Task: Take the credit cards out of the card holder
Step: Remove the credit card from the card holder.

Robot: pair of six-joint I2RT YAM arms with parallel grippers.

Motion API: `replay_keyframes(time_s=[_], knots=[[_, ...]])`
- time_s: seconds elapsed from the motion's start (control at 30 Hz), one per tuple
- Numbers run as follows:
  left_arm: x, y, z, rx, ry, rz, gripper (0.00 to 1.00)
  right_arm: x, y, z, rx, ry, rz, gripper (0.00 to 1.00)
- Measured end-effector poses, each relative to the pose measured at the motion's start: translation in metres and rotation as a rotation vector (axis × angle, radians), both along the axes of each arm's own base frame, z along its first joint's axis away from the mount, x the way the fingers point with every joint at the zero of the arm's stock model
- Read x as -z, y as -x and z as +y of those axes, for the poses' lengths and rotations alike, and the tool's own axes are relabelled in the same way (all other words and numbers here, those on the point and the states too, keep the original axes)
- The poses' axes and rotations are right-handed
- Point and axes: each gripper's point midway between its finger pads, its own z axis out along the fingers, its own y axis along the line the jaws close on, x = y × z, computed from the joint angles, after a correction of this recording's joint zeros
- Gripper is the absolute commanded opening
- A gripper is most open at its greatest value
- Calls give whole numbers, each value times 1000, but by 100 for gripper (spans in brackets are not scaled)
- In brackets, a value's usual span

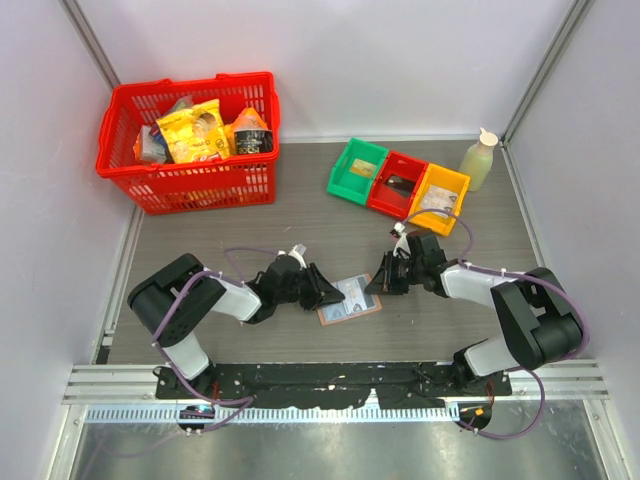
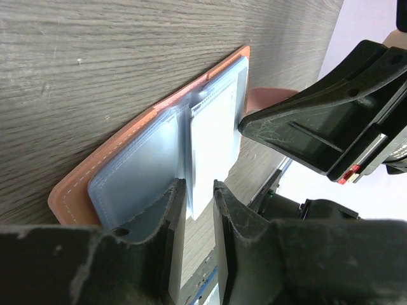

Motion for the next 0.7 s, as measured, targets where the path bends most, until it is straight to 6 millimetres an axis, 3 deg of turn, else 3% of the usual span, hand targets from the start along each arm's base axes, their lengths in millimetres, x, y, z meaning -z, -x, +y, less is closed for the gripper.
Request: replay_keyframes(time_s=[0.17,0.47,0.7], knots=[[-2,-2,-1,-5,6,2,36,-1,0,1,-4,-8,-4,6],[-5,-5,-5,-5,12,-3,37,-7,-2,5,-16,-33,-29,7],[-6,-8,-12,0,8,-5,37,0,-4,3,-9,-17,-19,6]])
